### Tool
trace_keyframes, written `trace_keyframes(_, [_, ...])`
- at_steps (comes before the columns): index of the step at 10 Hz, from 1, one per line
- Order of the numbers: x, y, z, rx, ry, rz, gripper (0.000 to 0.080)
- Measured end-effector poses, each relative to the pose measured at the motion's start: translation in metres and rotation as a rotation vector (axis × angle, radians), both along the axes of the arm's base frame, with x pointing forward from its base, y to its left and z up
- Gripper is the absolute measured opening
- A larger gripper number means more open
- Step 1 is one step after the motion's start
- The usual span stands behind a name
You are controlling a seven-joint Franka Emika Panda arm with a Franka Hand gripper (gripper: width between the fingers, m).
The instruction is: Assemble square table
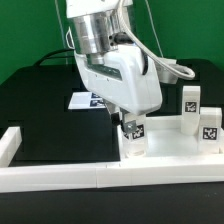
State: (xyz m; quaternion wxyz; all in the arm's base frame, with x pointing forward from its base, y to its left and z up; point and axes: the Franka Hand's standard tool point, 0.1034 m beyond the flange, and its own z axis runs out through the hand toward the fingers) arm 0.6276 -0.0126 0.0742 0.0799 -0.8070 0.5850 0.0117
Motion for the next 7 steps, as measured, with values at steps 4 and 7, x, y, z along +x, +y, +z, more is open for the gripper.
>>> trace_keyframes(4, [-0.001, 0.001, 0.000, 0.008, 0.020, -0.096, 0.0290])
trace_keyframes(7, [-0.001, 0.026, 0.006, -0.079, -0.062, 0.293, 0.0622])
